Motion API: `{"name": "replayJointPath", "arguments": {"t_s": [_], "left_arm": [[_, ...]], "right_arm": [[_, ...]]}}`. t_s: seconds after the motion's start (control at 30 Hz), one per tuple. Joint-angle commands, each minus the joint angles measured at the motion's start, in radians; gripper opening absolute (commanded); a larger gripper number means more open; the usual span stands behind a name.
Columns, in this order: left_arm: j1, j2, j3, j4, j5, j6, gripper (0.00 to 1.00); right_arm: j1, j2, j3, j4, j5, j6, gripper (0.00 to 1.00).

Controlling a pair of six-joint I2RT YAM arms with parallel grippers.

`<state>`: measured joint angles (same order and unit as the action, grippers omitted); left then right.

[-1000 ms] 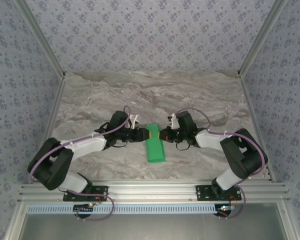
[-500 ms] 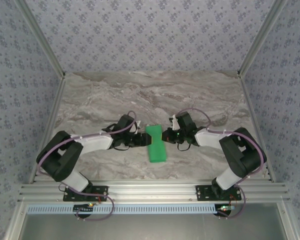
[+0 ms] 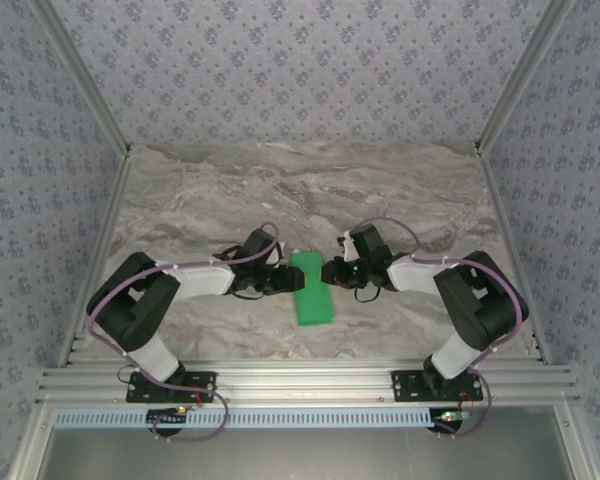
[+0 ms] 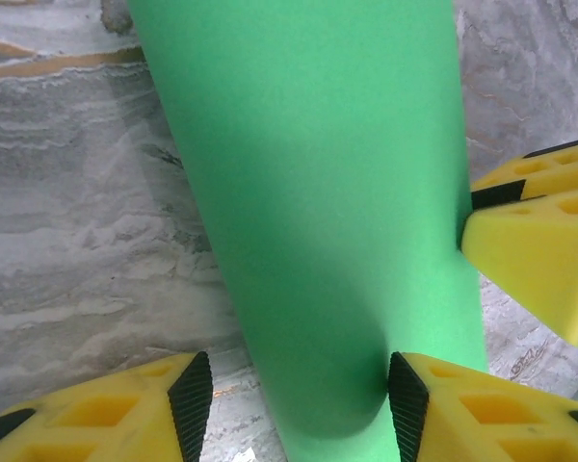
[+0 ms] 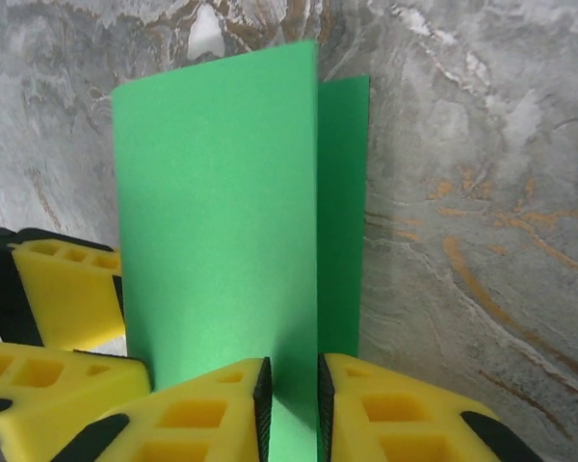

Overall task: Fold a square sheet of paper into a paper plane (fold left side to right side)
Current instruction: First fold in half a square sheet of paper at the center of the table.

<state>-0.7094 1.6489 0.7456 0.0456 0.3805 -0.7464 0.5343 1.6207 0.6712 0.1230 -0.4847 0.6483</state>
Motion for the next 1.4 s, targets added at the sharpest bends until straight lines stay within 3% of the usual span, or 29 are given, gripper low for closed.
{"name": "replayJointPath", "arguments": {"t_s": [0.0,0.17,0.47,0.87,1.37], "left_arm": [[-0.008,0.023,0.03,-0.047,-0.037,-0.004,0.53],[-0.008,0.046,0.038,-0.061,-0.048,-0.004,0.52],[-0.007,0.058,0.049,-0.1,-0.055,0.022,0.51],[-0.01,0.083,0.095,-0.195,-0.053,0.103,0.53],[-0.025,0.12,0.126,-0.23,-0.071,0.119,0.54]], "right_arm": [[-0.008,-0.039,0.022,-0.064,0.035,-0.026,0.32],[-0.016,-0.131,0.011,-0.165,0.138,-0.086,0.44],[-0.036,-0.313,-0.047,-0.259,0.292,-0.117,0.53],[-0.095,-0.447,-0.093,-0.319,0.316,-0.142,0.58],[-0.108,-0.47,-0.107,-0.328,0.305,-0.145,0.59]]}}
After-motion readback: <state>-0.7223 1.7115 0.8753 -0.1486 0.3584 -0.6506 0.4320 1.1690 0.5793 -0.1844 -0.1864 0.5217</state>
